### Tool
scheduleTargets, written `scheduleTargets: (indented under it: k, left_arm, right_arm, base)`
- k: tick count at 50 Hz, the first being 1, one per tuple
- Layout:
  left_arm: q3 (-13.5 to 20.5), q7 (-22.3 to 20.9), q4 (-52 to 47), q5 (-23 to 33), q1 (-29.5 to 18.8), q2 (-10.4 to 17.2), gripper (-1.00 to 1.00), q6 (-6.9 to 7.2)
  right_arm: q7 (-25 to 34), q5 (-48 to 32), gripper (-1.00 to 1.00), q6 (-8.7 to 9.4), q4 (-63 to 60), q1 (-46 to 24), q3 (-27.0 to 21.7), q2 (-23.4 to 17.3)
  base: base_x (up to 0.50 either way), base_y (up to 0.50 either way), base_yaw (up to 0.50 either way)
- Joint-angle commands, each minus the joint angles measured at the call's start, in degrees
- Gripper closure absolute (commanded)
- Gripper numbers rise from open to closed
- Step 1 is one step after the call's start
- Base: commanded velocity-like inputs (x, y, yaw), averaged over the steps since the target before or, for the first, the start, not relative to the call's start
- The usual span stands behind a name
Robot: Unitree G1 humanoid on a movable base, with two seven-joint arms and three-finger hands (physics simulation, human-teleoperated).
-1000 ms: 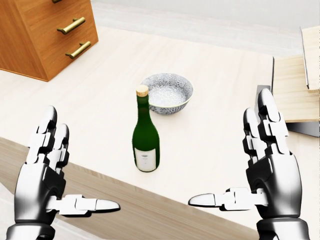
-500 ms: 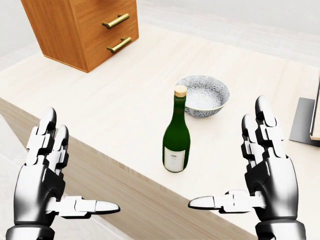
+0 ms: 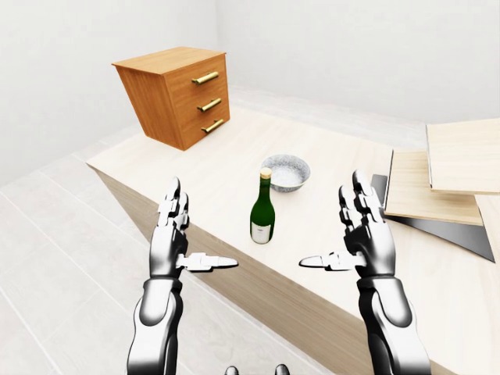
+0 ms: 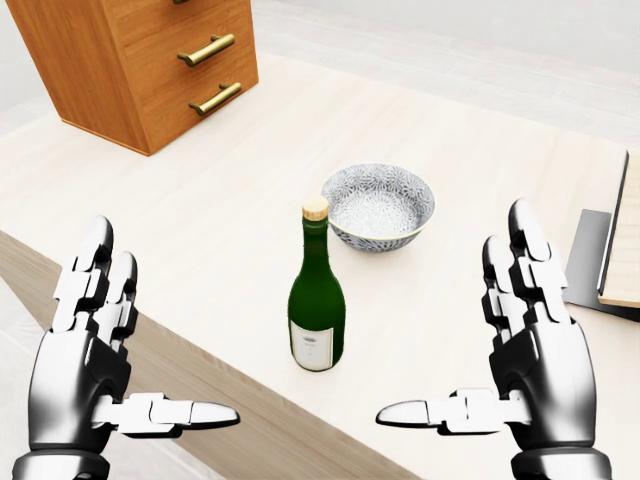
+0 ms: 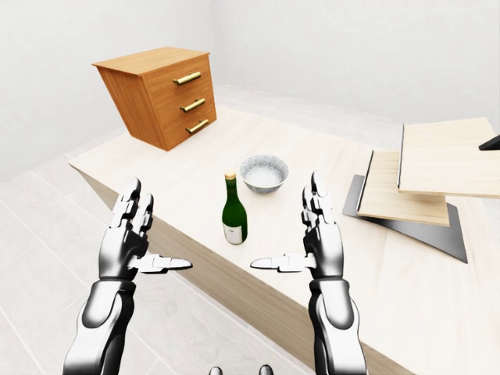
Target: Put the wine bottle on the wine rack.
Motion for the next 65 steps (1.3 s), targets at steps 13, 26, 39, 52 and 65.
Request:
scheduleTargets:
  k: [13,26,39,52,65]
  left_arm:
    - [0.4,0.0,1.5,-0.4,0.2,0.1,-1.0,-1.56]
    - [0.2,0.0,1.2,-0.4,0.6,0.0,-1.0,-1.83]
    - [0.4,0.2,1.6,-0.3,-0.2,0.1,-1.0,-1.38]
    - [0.6,0.2,1.6,-0.4,-0.8,0.2,-1.0,-0.9]
    - [0.8,0.2,2.1,-0.3,-1.1,0.2,-1.0,-1.02]
  right_arm:
    - [0.3,-0.4,-1.0,0.0,-0.4,0.5,1.2,0.2]
    - [-0.9,-1.6,-1.0,0.0,0.3,0.6,-0.4,-0.2]
    - [-0.1,-1.3,-1.0,0.0,1.9,0.4,-1.8,-0.2]
    - [0.0,-0.8,-1.0,0.0,4.0,-0.4,-2.3,0.1]
    - [-0.1,-1.5,-1.0,0.0,5.5,-1.0,-2.0,-0.1]
  base:
    - [0.09,0.02,0.0]
    - [0.38,0.03,0.0]
    - [0.0,0.0,0.0]
    - [0.05,-0.08,0.0]
    - [0.06,-0.1,0.0]
